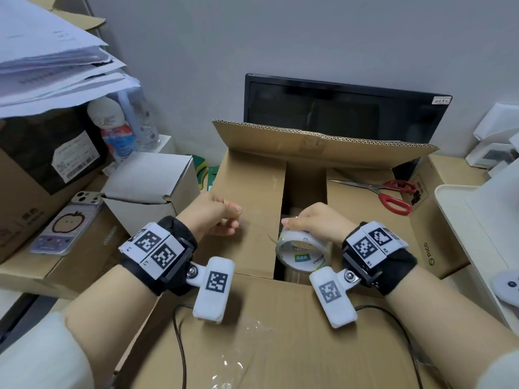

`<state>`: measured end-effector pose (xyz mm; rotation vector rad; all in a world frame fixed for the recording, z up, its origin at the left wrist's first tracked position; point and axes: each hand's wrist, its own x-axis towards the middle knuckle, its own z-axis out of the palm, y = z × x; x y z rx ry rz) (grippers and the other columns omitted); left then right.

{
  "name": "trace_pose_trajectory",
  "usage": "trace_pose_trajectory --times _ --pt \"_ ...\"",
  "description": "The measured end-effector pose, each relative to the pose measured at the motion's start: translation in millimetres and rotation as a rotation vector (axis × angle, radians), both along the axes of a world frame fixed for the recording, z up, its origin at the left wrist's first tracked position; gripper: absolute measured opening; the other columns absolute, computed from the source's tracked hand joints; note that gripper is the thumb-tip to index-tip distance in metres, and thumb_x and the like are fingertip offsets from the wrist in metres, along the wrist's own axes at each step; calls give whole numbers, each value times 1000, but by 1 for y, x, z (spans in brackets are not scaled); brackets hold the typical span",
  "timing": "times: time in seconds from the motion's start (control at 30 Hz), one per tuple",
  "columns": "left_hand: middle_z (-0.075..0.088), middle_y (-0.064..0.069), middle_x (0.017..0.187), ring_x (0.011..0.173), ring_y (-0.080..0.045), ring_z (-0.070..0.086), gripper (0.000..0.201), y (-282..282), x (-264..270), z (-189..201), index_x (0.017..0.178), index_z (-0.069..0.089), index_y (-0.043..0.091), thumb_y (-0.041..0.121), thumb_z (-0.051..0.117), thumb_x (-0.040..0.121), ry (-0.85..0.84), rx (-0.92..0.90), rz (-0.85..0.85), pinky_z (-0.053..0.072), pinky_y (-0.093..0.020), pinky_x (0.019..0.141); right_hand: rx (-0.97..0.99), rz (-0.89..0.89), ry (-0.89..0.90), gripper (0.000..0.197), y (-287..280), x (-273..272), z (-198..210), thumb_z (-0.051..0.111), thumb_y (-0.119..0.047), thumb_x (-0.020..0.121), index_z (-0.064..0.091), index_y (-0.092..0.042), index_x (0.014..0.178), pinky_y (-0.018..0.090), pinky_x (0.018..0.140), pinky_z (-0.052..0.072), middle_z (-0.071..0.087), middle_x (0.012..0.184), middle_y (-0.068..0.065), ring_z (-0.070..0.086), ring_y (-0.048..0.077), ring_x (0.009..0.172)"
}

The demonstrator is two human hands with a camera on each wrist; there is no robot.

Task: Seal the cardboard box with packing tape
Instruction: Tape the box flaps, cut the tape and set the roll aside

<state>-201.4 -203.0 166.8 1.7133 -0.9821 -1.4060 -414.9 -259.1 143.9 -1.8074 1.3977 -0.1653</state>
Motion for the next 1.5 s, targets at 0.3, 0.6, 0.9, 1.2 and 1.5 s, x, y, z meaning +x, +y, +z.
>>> trace_pose_trajectory --times 0.3,0.6,0.9,1.2,1.5 --pt "56 -1 47 39 -7 50 16 6 -3 1 73 55 9 10 67 83 -66 -32 -9 43 -15 40 102 107 102 50 -2 6 12 56 -45 88 40 -14 52 26 55 28 39 54 2 36 15 51" --pt "60 1 44 35 -2 51 17 8 -12 -8 71 55 10 6 65 84 -91 41 -65 42 -13 39 148 233 291 45 -7 12 -3 50 -41 93 44 -15 56 21 55 31 45 60 0 41 11 56" --pt "59 2 45 35 -1 51 18 0 -18 -18 72 54 12 9 67 84 -124 71 -85 41 -13 39 162 323 419 45 -16 6 -2 44 -45 94 47 -14 61 21 58 32 47 62 -2 42 11 57" --pt "63 -3 60 43 -2 57 17 -10 -26 -25 76 54 13 15 71 81 -283 40 -136 42 -13 41 179 334 540 45 -24 5 -5 44 -47 94 58 -6 82 28 75 39 54 71 3 49 15 64" --pt "68 -1 67 61 -12 65 24 -20 -28 -17 79 53 16 31 73 77 -645 151 -331 44 -22 57 163 324 536 45 -25 8 -10 52 -47 90 50 -12 61 22 56 35 50 62 0 47 13 56"
